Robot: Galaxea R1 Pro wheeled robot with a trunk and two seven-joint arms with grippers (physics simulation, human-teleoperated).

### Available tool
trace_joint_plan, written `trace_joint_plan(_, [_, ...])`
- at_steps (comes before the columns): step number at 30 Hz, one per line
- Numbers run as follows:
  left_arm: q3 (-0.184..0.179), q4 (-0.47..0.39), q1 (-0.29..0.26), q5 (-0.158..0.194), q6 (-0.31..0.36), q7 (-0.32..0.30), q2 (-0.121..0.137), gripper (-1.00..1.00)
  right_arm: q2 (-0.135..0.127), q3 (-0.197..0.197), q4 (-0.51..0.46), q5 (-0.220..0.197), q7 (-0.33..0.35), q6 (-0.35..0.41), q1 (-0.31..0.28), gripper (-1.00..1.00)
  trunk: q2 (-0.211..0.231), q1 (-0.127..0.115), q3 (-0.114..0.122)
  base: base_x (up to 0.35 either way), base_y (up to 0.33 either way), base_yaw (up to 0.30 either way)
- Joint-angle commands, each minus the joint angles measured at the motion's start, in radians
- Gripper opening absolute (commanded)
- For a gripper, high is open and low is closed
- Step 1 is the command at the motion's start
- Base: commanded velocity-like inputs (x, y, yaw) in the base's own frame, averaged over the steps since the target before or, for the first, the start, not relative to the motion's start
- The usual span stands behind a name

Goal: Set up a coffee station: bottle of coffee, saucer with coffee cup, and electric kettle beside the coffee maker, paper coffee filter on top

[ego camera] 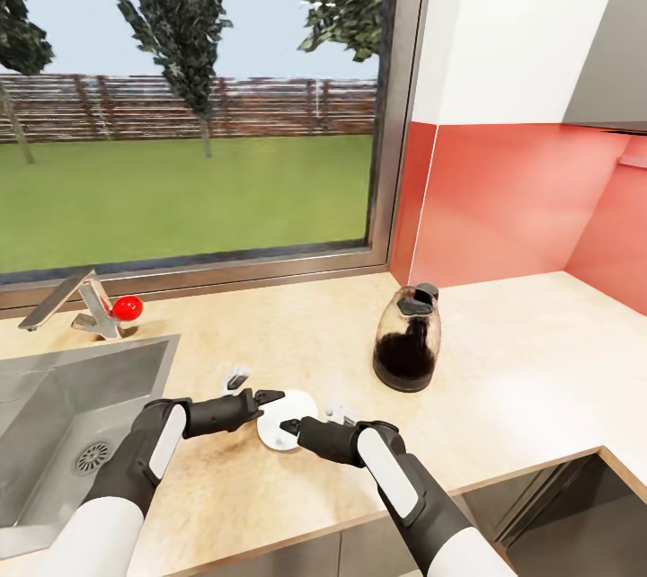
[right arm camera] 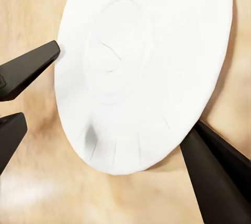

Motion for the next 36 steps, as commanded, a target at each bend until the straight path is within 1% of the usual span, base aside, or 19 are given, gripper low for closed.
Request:
trace_joint_plan(1, [0.002,0.0,-0.001,-0.003,0.004,-0.004,-0.001,1.0,0.0,0.001,-0.001,-0.007,-0.011,0.003,-0.001,1.0,-0.002,0.001,-0.002,0.0,0.0,0.0])
trace_joint_plan(7, [0.001,0.0,0.0,-0.003,0.004,-0.004,0.0,1.0,0.0,0.001,-0.006,-0.007,-0.011,-0.002,-0.001,1.0,-0.002,0.001,-0.002,0.0,0.0,0.0])
trace_joint_plan(12, [0.002,0.0,0.001,-0.003,0.004,-0.004,0.0,1.0,0.0,0.001,-0.055,-0.007,-0.011,-0.003,-0.001,1.0,-0.002,0.001,-0.002,0.0,0.0,0.0])
trace_joint_plan(15, [0.002,0.0,0.001,-0.003,0.004,-0.004,0.0,1.0,0.0,0.001,-0.065,-0.007,-0.012,-0.003,-0.001,1.0,-0.002,0.001,-0.002,0.0,0.0,0.0])
trace_joint_plan(18, [0.003,0.0,0.001,-0.003,0.004,-0.004,0.001,1.0,0.0,0.001,-0.068,-0.007,-0.012,-0.012,-0.001,1.0,-0.002,0.001,-0.002,0.0,0.0,0.0])
trace_joint_plan(24, [0.003,0.0,0.001,-0.003,0.004,-0.004,0.0,1.0,0.0,0.001,-0.067,-0.007,-0.012,-0.056,-0.001,1.0,-0.002,0.001,-0.002,0.0,0.0,0.0])
trace_joint_plan(33, [0.003,0.0,0.001,-0.003,0.004,-0.004,0.0,1.0,0.0,0.001,-0.067,-0.007,-0.012,-0.063,-0.001,1.0,-0.002,0.001,-0.002,0.0,0.0,0.0])
trace_joint_plan(34, [0.003,0.0,0.001,-0.003,0.004,-0.004,0.0,1.0,0.0,0.001,-0.067,-0.007,-0.012,-0.063,-0.001,-1.0,-0.002,0.001,-0.002,0.0,0.0,0.0])
trace_joint_plan(36, [0.002,0.0,0.001,-0.003,0.004,-0.004,0.0,1.0,0.0,0.001,-0.067,-0.007,-0.012,-0.063,-0.001,-1.0,-0.002,0.001,-0.002,0.0,0.0,0.0])
